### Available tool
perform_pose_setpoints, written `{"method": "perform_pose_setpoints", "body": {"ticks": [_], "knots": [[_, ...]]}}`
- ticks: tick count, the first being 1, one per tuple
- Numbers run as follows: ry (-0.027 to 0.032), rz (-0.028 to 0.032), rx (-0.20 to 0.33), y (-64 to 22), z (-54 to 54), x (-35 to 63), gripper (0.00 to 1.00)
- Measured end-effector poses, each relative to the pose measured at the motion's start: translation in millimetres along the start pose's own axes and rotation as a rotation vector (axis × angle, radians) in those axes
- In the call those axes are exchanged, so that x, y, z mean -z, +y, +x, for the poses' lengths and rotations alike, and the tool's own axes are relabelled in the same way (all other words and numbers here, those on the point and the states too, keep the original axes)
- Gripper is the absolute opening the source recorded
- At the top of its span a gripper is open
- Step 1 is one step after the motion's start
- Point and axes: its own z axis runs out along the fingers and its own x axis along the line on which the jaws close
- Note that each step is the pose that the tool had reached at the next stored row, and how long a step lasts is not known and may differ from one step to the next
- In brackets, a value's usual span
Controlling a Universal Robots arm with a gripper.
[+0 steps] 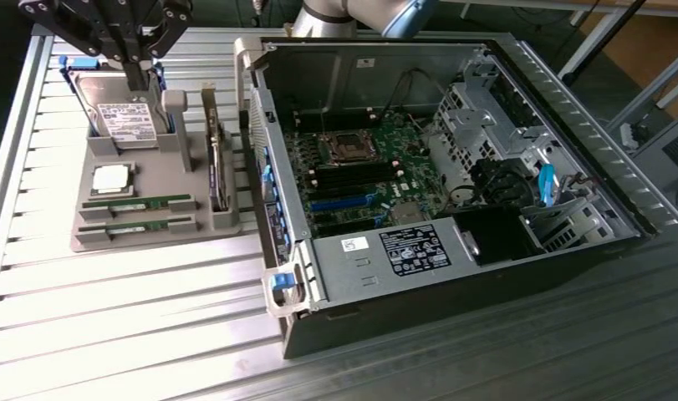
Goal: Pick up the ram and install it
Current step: 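Reach for the ram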
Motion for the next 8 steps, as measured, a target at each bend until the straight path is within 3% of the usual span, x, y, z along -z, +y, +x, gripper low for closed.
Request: {"method": "perform_pose_setpoints", "body": {"ticks": [8], "knots": [[-0.0001,-0.0001,0.0,-3.2,-0.3,0.1,0.09]]}}
